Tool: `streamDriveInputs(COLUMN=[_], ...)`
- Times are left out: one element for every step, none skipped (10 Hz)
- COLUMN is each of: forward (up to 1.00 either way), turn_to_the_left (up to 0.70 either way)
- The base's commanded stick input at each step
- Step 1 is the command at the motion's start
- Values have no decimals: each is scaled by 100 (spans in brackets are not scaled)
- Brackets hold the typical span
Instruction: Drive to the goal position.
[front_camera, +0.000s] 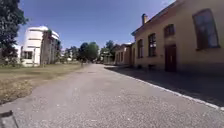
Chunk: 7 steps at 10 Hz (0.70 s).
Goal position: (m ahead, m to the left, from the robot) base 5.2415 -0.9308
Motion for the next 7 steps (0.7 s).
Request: streamDriveInputs(forward=[0, 0, 0, 0, 0, 0, 0], turn_to_the_left=[-45, -45, -45, -45, -45, -45, -45])
